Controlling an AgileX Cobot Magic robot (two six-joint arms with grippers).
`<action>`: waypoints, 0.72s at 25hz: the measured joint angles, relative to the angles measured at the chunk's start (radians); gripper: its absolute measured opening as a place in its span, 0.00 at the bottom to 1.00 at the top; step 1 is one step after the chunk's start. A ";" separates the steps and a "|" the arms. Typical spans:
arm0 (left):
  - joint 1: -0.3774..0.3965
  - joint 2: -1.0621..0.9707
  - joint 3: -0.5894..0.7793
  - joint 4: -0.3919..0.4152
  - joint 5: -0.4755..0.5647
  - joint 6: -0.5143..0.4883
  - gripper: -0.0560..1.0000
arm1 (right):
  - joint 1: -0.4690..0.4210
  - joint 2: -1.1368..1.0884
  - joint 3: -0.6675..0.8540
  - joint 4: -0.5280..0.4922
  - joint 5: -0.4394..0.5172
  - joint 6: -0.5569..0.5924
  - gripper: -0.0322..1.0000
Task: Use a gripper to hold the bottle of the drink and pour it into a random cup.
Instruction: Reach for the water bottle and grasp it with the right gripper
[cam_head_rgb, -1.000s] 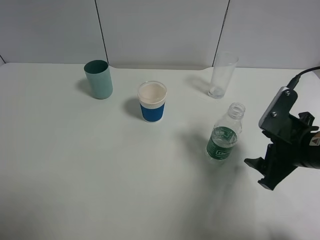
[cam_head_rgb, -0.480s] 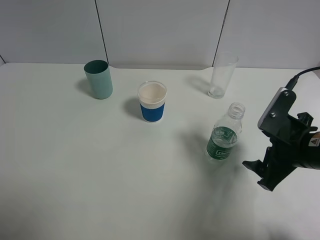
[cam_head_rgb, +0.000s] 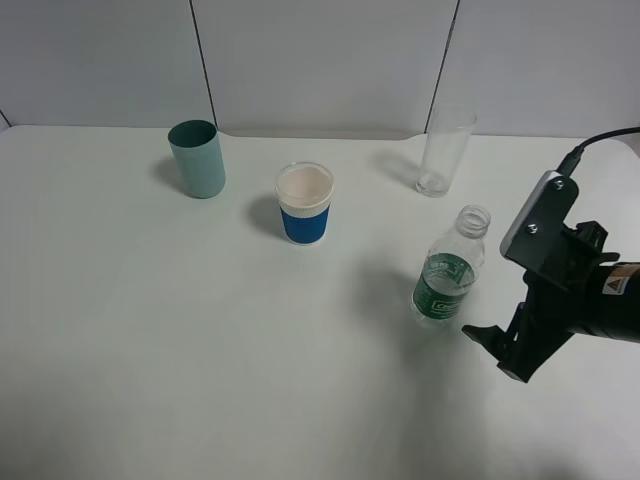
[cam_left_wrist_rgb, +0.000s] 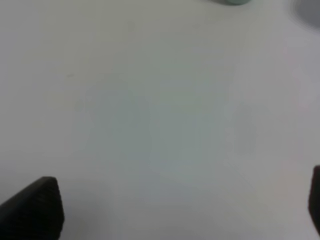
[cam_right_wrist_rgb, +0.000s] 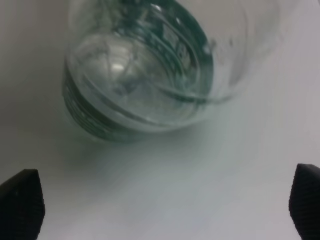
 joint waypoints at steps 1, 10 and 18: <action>0.000 0.000 0.000 0.000 0.000 0.000 0.99 | 0.008 0.000 0.000 -0.001 -0.004 0.010 0.98; 0.000 0.000 0.000 0.000 0.000 0.000 0.99 | 0.015 0.001 0.081 -0.206 -0.246 0.429 0.96; 0.000 0.000 0.000 0.000 0.000 0.000 0.99 | 0.015 0.001 0.087 -0.445 -0.300 0.682 0.95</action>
